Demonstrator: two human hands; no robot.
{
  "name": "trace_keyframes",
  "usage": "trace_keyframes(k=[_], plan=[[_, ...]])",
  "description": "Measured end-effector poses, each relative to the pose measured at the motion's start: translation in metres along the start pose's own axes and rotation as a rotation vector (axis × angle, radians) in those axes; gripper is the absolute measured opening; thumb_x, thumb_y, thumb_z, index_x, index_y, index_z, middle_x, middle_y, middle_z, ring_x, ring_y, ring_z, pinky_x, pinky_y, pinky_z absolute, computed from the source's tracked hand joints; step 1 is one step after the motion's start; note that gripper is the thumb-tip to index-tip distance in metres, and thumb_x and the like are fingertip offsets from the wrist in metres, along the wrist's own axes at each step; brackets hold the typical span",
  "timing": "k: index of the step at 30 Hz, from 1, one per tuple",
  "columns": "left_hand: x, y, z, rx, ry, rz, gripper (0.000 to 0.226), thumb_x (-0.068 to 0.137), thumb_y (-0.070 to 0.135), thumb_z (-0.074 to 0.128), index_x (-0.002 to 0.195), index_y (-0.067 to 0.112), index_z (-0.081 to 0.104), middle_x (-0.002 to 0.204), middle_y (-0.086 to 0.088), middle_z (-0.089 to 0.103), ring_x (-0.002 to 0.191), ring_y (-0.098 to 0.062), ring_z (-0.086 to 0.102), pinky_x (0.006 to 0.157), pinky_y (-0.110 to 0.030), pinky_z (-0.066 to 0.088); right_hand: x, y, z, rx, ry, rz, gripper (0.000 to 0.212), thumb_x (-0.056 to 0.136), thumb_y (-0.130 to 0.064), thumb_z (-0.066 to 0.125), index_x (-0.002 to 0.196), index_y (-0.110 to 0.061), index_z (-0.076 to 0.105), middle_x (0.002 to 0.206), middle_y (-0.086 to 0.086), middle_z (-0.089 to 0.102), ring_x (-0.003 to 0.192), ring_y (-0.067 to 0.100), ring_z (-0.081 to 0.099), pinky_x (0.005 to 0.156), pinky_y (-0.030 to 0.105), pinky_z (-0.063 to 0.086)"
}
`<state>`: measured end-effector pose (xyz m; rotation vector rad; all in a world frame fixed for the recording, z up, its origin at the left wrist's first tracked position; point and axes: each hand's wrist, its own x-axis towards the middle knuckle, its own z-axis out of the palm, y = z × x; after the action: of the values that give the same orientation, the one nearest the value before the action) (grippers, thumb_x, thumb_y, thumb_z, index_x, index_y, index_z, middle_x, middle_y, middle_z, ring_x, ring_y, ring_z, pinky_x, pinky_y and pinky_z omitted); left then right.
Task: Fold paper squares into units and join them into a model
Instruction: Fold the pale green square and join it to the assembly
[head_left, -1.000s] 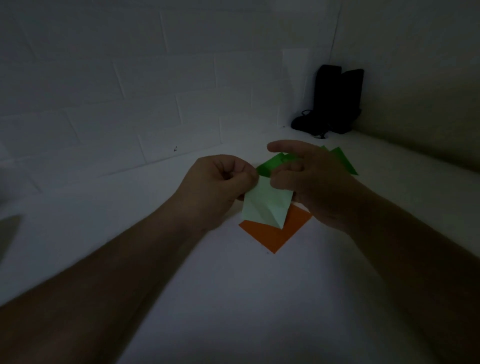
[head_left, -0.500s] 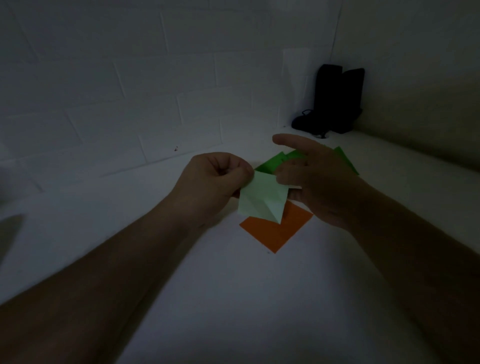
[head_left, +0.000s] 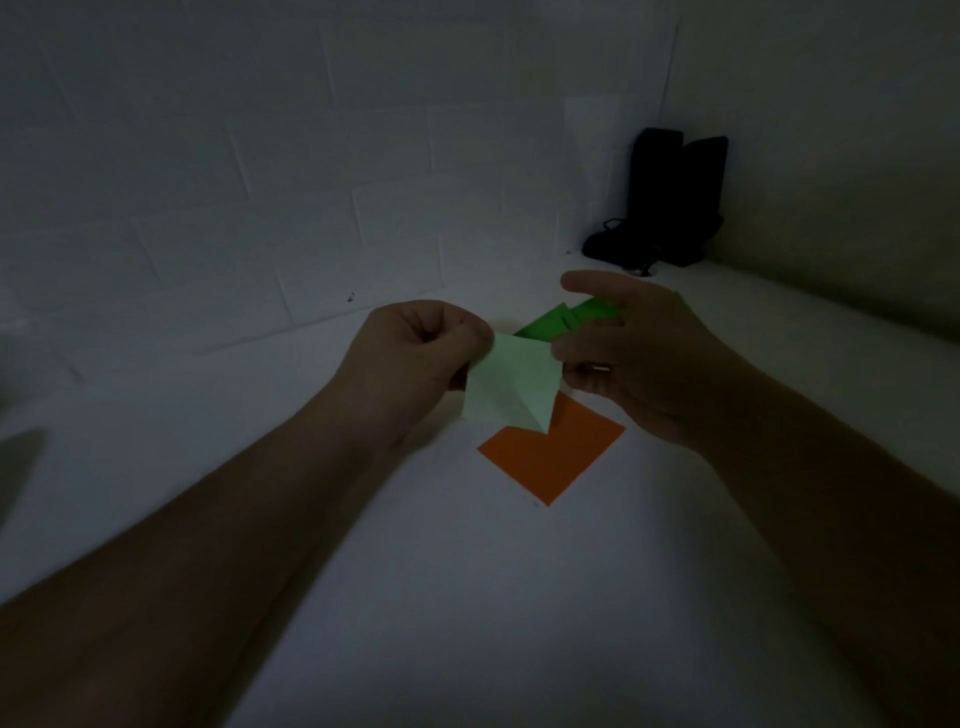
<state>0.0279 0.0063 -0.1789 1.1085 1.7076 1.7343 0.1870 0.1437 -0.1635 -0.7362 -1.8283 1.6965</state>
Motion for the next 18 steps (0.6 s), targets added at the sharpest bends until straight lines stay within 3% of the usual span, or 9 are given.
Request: trace_keyframes(k=[3, 5, 9, 12, 16, 18], plan=[[-0.0003, 0.0004, -0.0063, 0.145, -0.086, -0.007, 0.014, 0.094, 0.013, 0.070, 0.084, 0.009, 0.079, 0.082, -0.014, 0.077, 0.079, -0.026, 0.074, 0.084, -0.041, 0.063, 0.0012, -0.0021, -0.0017, -0.040, 0.020, -0.003, 0.073, 0.084, 0.014, 0.060, 0.147, -0.020, 0.047, 0.111, 0.032, 0.062, 0.104, 0.052, 0.064, 0.084, 0.056, 0.060], [-0.0025, 0.0006, -0.0085, 0.238, -0.197, -0.037, 0.013, 0.094, 0.015, 0.071, 0.084, 0.010, 0.079, 0.079, -0.014, 0.076, 0.075, -0.023, 0.070, 0.084, -0.040, 0.060, 0.0012, -0.0028, -0.0013, -0.038, 0.019, 0.006, 0.071, 0.086, 0.014, 0.057, 0.145, -0.025, 0.048, 0.110, 0.026, 0.063, 0.098, 0.043, 0.069, 0.081, 0.052, 0.062], [-0.0048, -0.0008, -0.0058, 0.246, -0.293, -0.090, 0.014, 0.096, 0.012, 0.068, 0.085, 0.007, 0.073, 0.082, -0.017, 0.073, 0.077, -0.027, 0.063, 0.083, -0.043, 0.053, -0.0003, -0.0017, 0.0001, -0.061, 0.028, -0.020, 0.066, 0.087, 0.006, 0.065, 0.141, -0.030, 0.052, 0.113, 0.031, 0.065, 0.102, 0.046, 0.069, 0.084, 0.060, 0.059], [-0.0025, 0.0002, -0.0074, 0.225, -0.288, -0.081, 0.016, 0.094, 0.014, 0.071, 0.079, 0.009, 0.073, 0.078, -0.015, 0.072, 0.077, -0.027, 0.063, 0.086, -0.045, 0.054, 0.0018, -0.0015, -0.0031, 0.007, 0.058, -0.025, 0.067, 0.086, 0.005, 0.070, 0.142, -0.027, 0.052, 0.103, 0.023, 0.072, 0.091, 0.034, 0.075, 0.079, 0.044, 0.063], [-0.0029, 0.0052, -0.0105, 0.238, -0.352, -0.089, 0.028, 0.095, 0.012, 0.068, 0.067, 0.009, 0.068, 0.067, -0.009, 0.065, 0.062, -0.015, 0.058, 0.066, -0.026, 0.050, 0.0033, -0.0009, -0.0034, 0.030, 0.066, -0.004, 0.073, 0.084, 0.008, 0.070, 0.146, -0.026, 0.049, 0.111, 0.019, 0.067, 0.095, 0.033, 0.073, 0.082, 0.044, 0.063], [-0.0033, 0.0058, -0.0088, 0.248, -0.385, -0.096, 0.030, 0.093, 0.014, 0.068, 0.064, 0.012, 0.063, 0.065, -0.010, 0.061, 0.062, -0.016, 0.054, 0.063, -0.025, 0.044, 0.0024, -0.0014, -0.0018, 0.015, 0.033, 0.018, 0.075, 0.085, 0.007, 0.068, 0.148, -0.027, 0.046, 0.115, 0.017, 0.062, 0.096, 0.034, 0.072, 0.084, 0.045, 0.062]])
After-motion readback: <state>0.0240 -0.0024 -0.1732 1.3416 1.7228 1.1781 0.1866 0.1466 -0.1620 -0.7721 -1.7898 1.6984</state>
